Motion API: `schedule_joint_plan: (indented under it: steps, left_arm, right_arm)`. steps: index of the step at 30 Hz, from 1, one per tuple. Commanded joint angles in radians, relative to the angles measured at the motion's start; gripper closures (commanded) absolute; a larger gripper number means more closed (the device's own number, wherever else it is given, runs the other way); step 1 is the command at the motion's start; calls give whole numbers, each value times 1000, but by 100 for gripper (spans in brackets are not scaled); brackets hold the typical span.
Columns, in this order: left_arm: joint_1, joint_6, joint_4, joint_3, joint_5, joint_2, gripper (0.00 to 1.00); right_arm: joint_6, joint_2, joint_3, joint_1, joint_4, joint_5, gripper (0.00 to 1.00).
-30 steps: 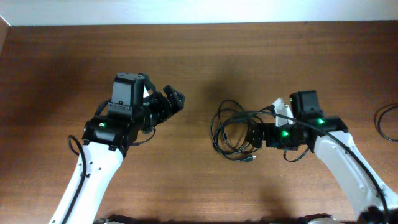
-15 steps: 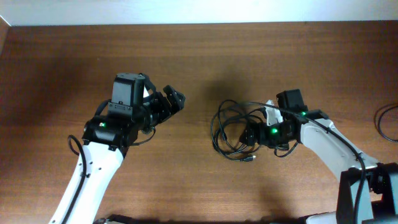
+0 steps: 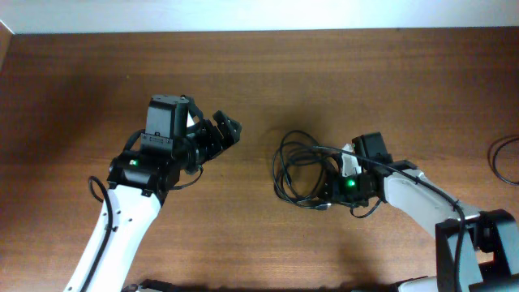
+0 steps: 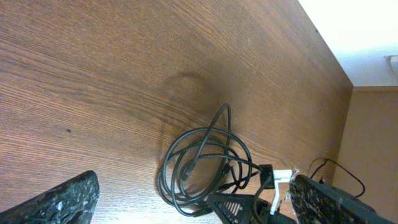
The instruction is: Untangle cables
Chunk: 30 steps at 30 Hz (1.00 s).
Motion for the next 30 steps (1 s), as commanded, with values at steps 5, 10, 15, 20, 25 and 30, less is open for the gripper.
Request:
schedule_joint_plan:
  steps: [5,10,15,20,25,30]
  left_arm:
    - [3,14,-75,1,-78,1,1]
    - [3,199,-117,1,3,1,1]
    - [-11,292,-148,-1,66,1,0]
    - [-128,54,-76,-1,60,87,8]
    - [-333,-48,151,-1,95,307,36]
    - [-477,-48,356,-1,98,413,33]
  right_arm:
    - [-134,-63,187,-3,-159,-133,96]
    - [-454,-126,325,-2,-314,-386,83]
    - [-216,-126,326,-5,-472,115,1]
    - [-148,-259,434,-29,-574,149,1]
    - [36,-599,480,-29,-648,382,1]
    - [53,-823,479,-29,-735,511,1]
